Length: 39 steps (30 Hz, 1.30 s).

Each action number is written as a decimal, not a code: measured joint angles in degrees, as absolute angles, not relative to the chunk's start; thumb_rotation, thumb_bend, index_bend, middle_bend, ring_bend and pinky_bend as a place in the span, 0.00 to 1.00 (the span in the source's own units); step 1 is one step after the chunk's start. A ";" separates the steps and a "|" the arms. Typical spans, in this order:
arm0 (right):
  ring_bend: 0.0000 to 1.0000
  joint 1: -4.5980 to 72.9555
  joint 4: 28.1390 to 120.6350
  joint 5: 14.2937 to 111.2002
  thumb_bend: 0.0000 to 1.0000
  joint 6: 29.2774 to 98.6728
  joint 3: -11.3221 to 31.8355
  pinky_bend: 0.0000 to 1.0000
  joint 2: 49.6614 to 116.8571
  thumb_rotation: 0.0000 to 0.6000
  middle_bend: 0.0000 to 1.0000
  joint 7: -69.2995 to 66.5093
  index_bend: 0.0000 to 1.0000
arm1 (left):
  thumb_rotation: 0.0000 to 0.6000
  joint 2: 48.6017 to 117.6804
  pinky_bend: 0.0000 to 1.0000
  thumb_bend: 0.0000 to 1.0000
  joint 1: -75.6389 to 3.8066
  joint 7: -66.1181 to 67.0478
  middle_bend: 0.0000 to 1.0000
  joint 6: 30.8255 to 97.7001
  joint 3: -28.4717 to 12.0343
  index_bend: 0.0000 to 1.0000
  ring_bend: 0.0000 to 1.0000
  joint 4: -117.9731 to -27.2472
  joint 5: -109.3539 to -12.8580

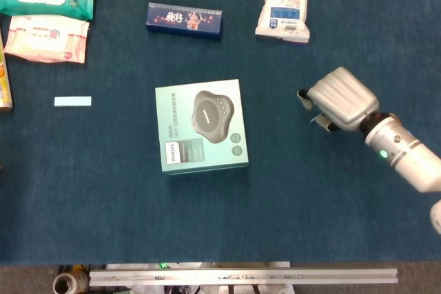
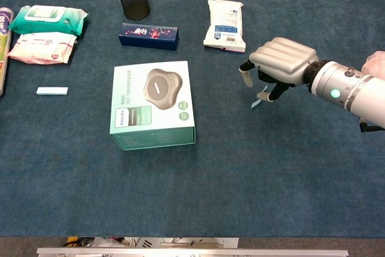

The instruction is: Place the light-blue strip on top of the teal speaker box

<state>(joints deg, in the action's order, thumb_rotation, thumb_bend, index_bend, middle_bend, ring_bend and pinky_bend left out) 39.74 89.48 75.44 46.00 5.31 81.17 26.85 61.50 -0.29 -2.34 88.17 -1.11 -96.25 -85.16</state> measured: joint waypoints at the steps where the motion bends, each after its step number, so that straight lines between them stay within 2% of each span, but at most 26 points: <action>1: 1.00 39.80 89.18 75.30 0.23 45.96 5.07 1.00 81.27 1.00 1.00 26.87 0.52 | 1.00 61.49 0.32 0.36 -0.25 -2.38 0.31 88.18 -1.12 0.09 0.28 -96.22 -85.12; 15: 1.00 41.15 84.70 72.34 0.23 44.01 2.31 1.00 83.59 1.00 1.00 29.28 0.53 | 1.00 61.60 0.32 0.36 -0.15 -2.38 0.31 87.91 -1.11 0.09 0.28 -96.23 -84.98; 26: 1.00 42.33 81.19 69.73 0.23 43.21 1.89 1.00 86.30 1.00 1.00 30.16 0.53 | 1.00 61.68 0.32 0.36 0.07 -2.67 0.30 87.87 -1.25 0.09 0.28 -95.86 -84.54; 39: 1.00 43.05 78.94 67.82 0.27 43.47 1.45 1.00 88.44 1.00 1.00 30.72 0.61 | 1.00 62.06 0.32 0.36 0.17 -3.82 0.30 87.91 -1.37 0.09 0.28 -94.60 -84.60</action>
<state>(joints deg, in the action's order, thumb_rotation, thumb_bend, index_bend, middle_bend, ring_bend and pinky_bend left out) 43.05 78.94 67.82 43.47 1.45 88.44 30.72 62.06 0.17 -3.82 87.91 -1.37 -94.60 -84.60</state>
